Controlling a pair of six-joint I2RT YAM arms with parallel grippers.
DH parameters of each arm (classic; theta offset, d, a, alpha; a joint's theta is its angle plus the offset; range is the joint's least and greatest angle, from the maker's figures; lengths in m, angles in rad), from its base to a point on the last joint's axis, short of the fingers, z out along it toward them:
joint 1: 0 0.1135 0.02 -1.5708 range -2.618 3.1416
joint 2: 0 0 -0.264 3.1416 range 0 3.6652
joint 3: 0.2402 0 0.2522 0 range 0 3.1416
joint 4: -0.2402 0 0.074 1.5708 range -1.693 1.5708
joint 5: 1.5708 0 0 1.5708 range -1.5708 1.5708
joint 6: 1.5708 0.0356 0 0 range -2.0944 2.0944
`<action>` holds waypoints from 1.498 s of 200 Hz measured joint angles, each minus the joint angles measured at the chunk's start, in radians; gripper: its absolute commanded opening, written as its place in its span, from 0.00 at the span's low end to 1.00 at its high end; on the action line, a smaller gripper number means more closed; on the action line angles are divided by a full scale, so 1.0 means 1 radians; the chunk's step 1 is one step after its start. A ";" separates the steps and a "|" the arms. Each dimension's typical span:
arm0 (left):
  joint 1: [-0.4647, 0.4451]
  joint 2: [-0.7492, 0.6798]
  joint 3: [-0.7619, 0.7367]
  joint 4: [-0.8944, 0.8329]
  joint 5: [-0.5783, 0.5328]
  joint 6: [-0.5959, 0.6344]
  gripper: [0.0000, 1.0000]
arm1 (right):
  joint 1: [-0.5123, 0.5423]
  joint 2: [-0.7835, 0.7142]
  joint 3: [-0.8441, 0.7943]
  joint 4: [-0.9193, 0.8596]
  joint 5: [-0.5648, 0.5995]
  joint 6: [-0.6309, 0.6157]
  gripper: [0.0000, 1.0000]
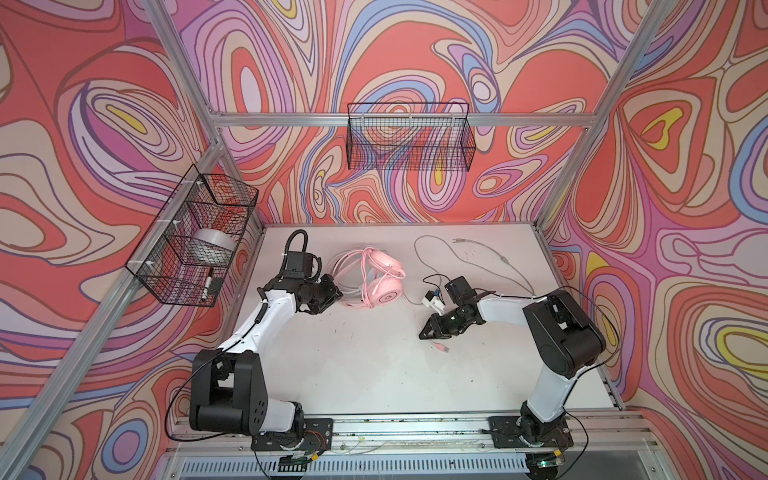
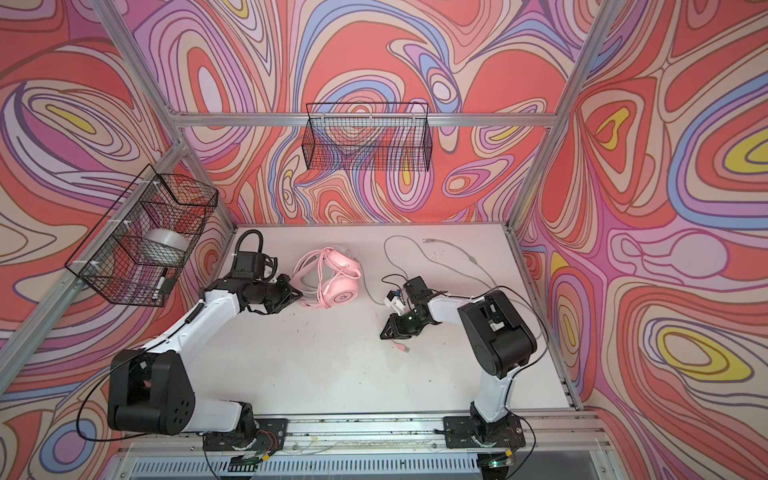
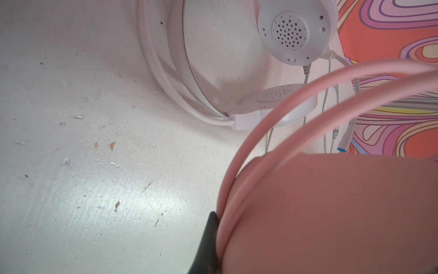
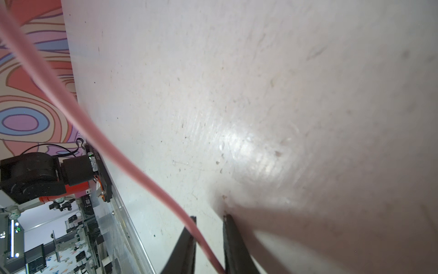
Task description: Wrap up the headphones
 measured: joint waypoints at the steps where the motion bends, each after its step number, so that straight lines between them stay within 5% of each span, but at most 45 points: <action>1: 0.000 0.000 0.000 0.000 0.000 0.000 0.00 | 0.000 0.000 0.000 0.000 0.000 0.001 0.21; 151: 0.001 -0.114 -0.108 0.013 -0.129 -0.119 0.00 | 0.119 -0.069 0.013 -0.071 0.222 -0.026 0.00; 299: -0.027 -0.135 -0.114 0.016 -0.219 -0.237 0.00 | 0.277 -0.224 0.066 -0.111 0.470 -0.200 0.00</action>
